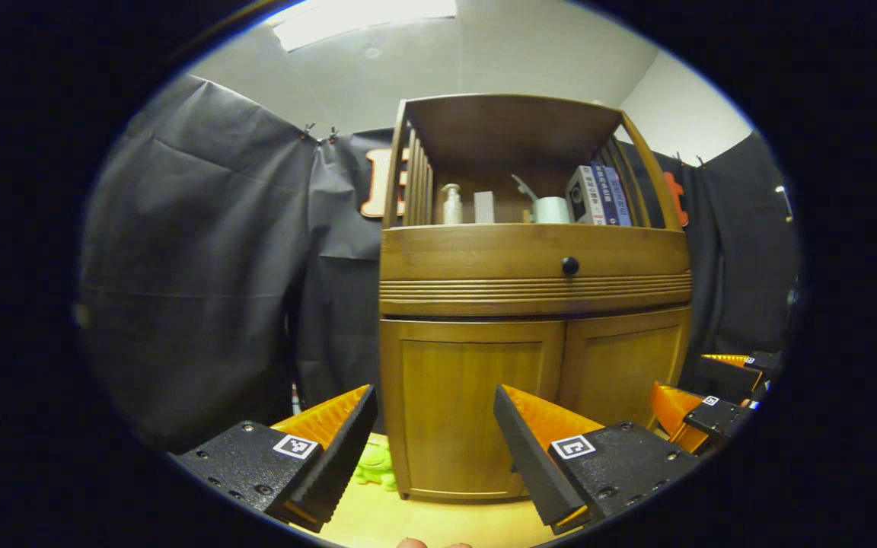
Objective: Open the right door of the double-door shoe cabinet with the right hand, and open the left door with the left hand.
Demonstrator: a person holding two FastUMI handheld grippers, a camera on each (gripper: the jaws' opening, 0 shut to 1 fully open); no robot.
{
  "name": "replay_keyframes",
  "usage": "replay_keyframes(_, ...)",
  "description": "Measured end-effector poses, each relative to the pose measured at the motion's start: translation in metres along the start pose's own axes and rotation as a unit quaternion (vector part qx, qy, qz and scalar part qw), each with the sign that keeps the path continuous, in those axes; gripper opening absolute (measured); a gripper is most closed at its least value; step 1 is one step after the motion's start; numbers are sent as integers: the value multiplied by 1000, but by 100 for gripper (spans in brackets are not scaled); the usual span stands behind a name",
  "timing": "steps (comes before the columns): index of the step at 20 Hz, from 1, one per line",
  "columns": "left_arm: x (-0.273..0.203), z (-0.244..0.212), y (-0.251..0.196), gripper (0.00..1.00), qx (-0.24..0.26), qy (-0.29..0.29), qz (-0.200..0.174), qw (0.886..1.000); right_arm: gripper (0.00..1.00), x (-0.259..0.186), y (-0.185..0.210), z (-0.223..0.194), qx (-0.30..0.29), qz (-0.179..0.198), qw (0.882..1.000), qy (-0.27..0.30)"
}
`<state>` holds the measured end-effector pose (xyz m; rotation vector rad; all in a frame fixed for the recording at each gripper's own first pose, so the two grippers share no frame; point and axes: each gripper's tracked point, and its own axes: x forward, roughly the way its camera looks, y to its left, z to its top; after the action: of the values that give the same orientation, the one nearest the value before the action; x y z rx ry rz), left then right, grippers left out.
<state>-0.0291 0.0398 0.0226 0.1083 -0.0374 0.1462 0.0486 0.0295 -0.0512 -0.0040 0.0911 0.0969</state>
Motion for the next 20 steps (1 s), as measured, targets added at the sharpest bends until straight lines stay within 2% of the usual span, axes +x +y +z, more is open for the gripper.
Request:
replay_keyframes(4, -11, 0, 46, 92, 7, 6, 61, 998, 98, 33, 20, -36, 7, 13, 999, 40)
replay_keyframes(7, -23, 1, 77, 92, 13, 9, 105, 994, 94, 58, 32, -71, 3, 16, 997, 80)
replay_keyframes(9, -31, 0, 94, 92, 19, 13, 132, 991, 76, 68, 44, -93, 7, 20, 994, 108)
replay_keyframes(11, -38, -2, 108, 92, 21, 17, 154, 988, 75, 81, 53, -112, 11, 30, 991, 131)
replay_keyframes(12, -41, -3, 113, 95, 21, 18, 163, 986, 75, 87, 53, -118, 6, 24, 990, 138)
replay_keyframes(13, -43, -3, 117, 92, 22, 21, 171, 985, 61, 92, 55, -123, 2, 23, 990, 142)
replay_keyframes(16, -47, -3, 127, 92, 26, 25, 189, 981, 61, 105, 56, -139, -3, 10, 988, 156)
replay_keyframes(17, -48, -4, 129, 92, 28, 25, 192, 981, 61, 108, 51, -146, -5, -10, 987, 163)
replay_keyframes(18, -49, -3, 130, 92, 29, 25, 194, 980, 47, 111, 51, -149, -3, -15, 986, 168)
replay_keyframes(19, -51, -3, 131, 92, 31, 25, 195, 980, 40, 113, 52, -150, 3, -15, 985, 172)
replay_keyframes(20, -50, -2, 130, 92, 33, 25, 194, 980, 39, 108, 49, -150, 3, -21, 984, 177)
